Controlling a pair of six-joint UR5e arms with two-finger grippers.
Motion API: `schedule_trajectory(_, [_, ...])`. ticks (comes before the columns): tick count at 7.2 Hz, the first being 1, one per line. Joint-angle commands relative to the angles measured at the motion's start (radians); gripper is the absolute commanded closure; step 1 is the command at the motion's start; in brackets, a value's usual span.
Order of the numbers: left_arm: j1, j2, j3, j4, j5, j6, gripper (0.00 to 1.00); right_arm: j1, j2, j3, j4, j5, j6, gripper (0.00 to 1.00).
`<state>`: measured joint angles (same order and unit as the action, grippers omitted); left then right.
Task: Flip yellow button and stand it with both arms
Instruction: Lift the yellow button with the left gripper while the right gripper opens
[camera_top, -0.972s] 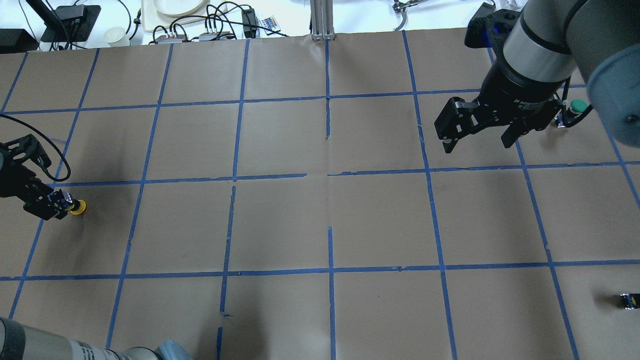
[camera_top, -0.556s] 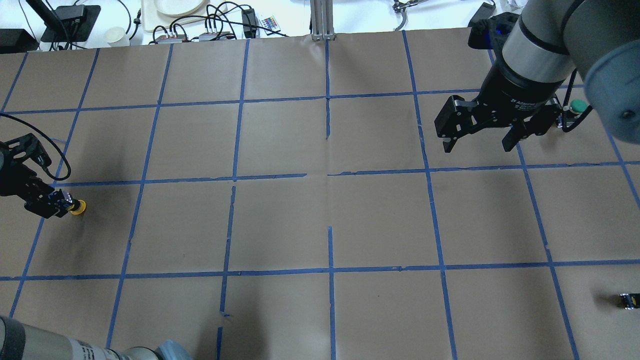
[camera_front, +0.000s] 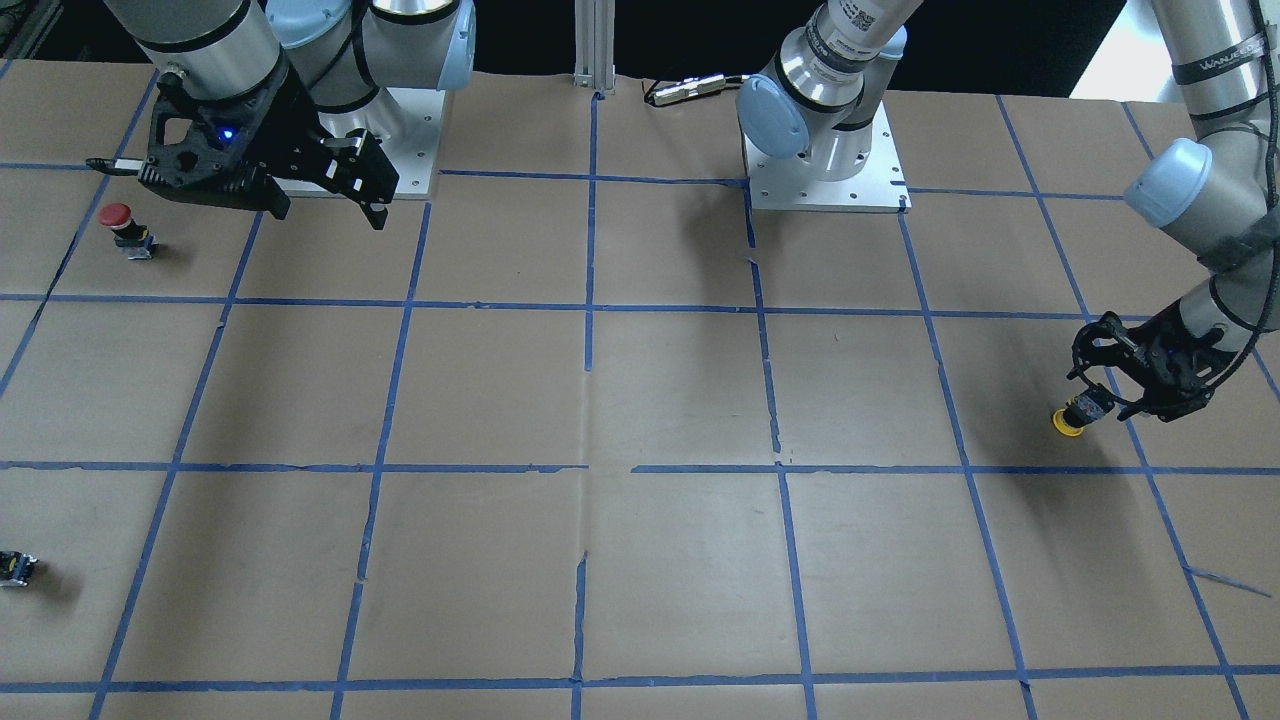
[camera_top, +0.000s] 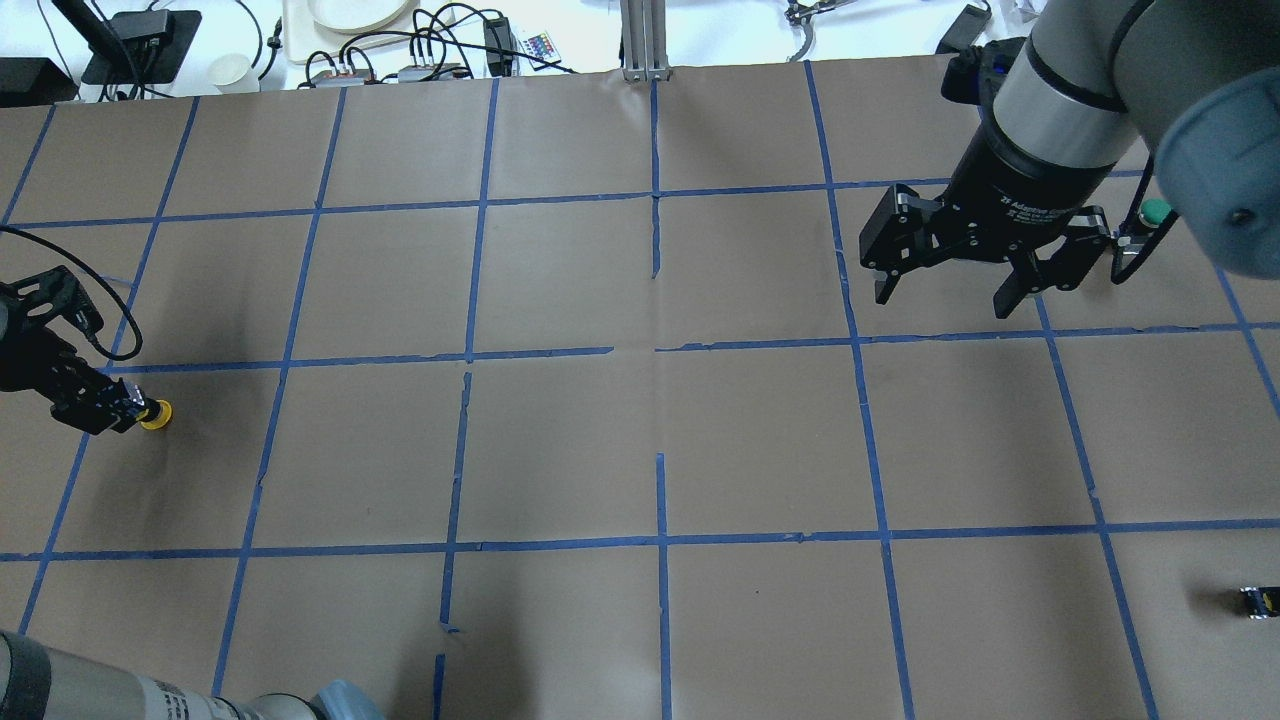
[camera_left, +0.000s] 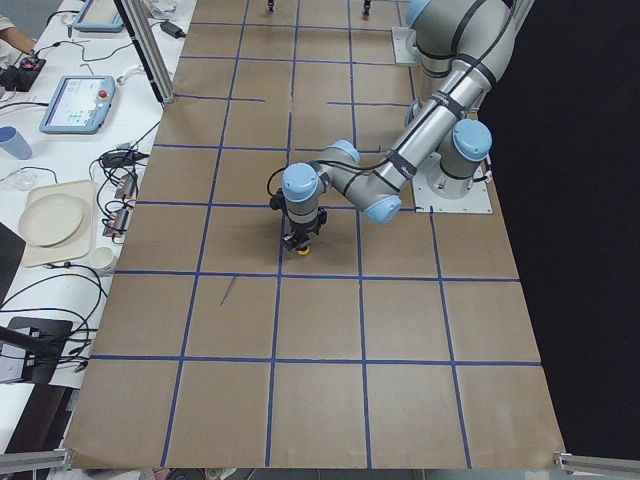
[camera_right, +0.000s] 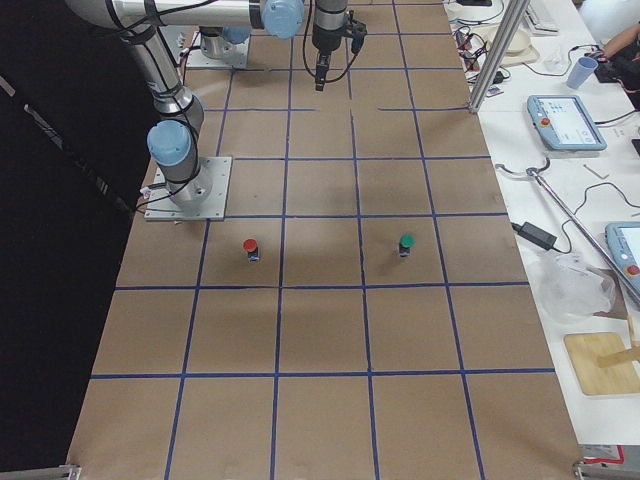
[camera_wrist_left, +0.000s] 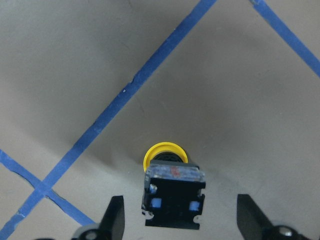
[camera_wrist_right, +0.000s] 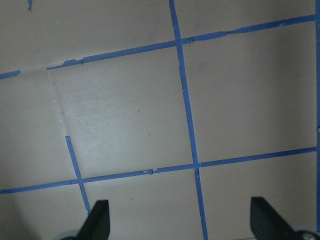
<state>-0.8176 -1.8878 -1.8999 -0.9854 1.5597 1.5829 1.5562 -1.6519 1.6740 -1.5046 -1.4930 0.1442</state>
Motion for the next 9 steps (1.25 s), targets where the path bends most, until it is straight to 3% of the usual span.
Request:
schedule_trajectory(1, [-0.002, -0.002, -0.001, 0.001, -0.001, -0.001, 0.41, 0.001, 0.007, 0.001, -0.009, 0.008, 0.014, 0.00])
schedule_trajectory(2, [-0.002, -0.001, -0.001, 0.001, 0.000, -0.001, 0.65, 0.001, 0.007, 0.000, -0.009, 0.008, 0.014, 0.00])
schedule_trajectory(3, [-0.005, -0.001, 0.004, 0.002, 0.000, 0.000, 0.81, -0.001, 0.007, -0.008, -0.049, 0.008, 0.012, 0.00])
schedule_trajectory(4, [-0.011, 0.002, 0.019, 0.002, -0.001, 0.003, 0.90, -0.001, 0.001, -0.002, -0.083, 0.007, 0.011, 0.00])
schedule_trajectory(6, [-0.091, 0.053, 0.073, -0.042, -0.044, -0.006, 0.91, 0.002, 0.004, 0.001, -0.077, 0.005, 0.012, 0.00])
schedule_trajectory(7, [-0.133, 0.094, 0.112, -0.138, -0.053, -0.026, 0.92, 0.001, 0.004, 0.000, -0.042, 0.025, 0.014, 0.00])
schedule_trajectory(9, [-0.240, 0.160, 0.185, -0.421, -0.137, -0.243, 0.92, -0.005, -0.002, -0.013, 0.046, 0.227, 0.131, 0.01])
